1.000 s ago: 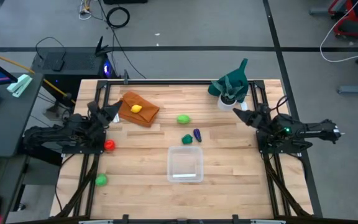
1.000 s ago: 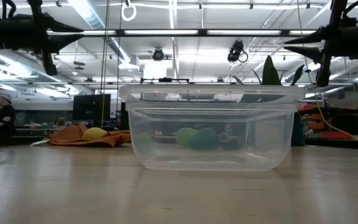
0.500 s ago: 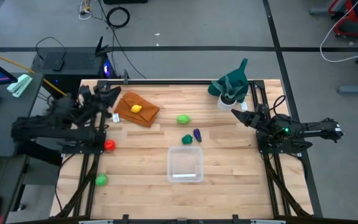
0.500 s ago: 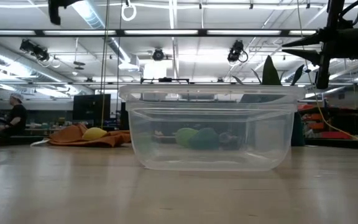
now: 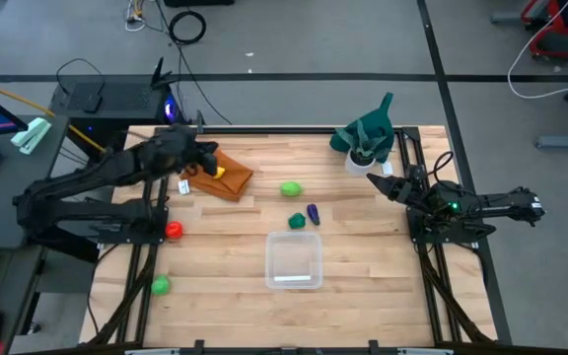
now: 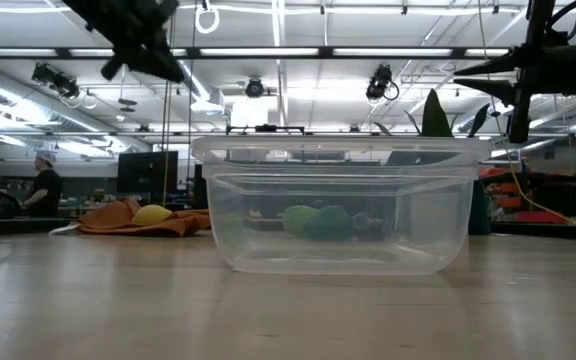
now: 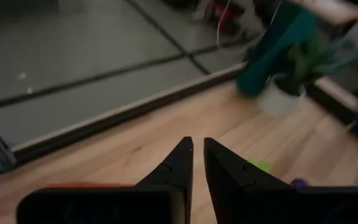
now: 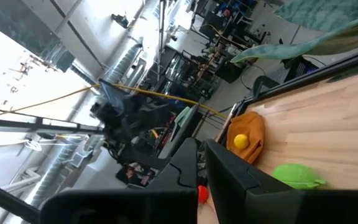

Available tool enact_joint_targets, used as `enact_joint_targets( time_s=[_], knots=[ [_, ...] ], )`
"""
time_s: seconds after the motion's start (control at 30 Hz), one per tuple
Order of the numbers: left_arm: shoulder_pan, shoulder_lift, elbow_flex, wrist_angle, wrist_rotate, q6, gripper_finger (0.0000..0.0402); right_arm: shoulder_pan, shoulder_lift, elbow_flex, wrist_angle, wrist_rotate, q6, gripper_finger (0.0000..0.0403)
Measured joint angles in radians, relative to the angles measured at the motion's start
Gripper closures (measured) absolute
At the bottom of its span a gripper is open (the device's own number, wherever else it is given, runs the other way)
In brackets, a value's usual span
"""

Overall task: Pick and placing Produce into tupperware
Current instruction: Put the lemon into the transparent bin

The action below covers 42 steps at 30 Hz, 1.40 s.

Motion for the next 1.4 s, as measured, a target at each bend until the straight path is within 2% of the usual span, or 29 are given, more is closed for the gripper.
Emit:
enact_joint_targets(
  time_s=[0.33, 0.47, 0.63, 0.77, 1.03, 1.13, 1.4],
  knots=[
    [0.292, 0.182, 0.0, -0.003, 0.3, 0.038, 0.0361, 0.0, 0.0, 0.0, 0.0, -0.023, -0.001, 0.0402],
    [0.372, 0.246, 0.0, -0.026, 0.4, 0.092, 0.0363, 0.0, 0.0, 0.0, -0.002, -0.025, -0.002, 0.0402],
    [0.443, 0.32, 0.001, -0.06, 0.413, 0.156, 0.0358, 0.0, 0.0, 0.0, -0.006, -0.025, -0.002, 0.0402],
    [0.483, 0.379, 0.001, -0.081, 0.463, 0.204, 0.0352, 0.0, 0.0, 0.0, -0.022, -0.024, -0.002, 0.0402],
    [0.486, 0.457, 0.001, -0.118, 0.509, 0.393, 0.0335, 0.0, 0.0, 0.0, -0.035, -0.024, -0.002, 0.0402],
    [0.472, 0.463, 0.001, -0.125, 0.502, 0.535, 0.0322, 0.0, 0.0, 0.0, -0.035, -0.024, -0.002, 0.0402],
    [0.391, 0.462, 0.001, -0.142, 0.367, 0.852, 0.0253, 0.0, 0.0, 0.0, -0.034, -0.024, -0.001, 0.0402]
  ],
)
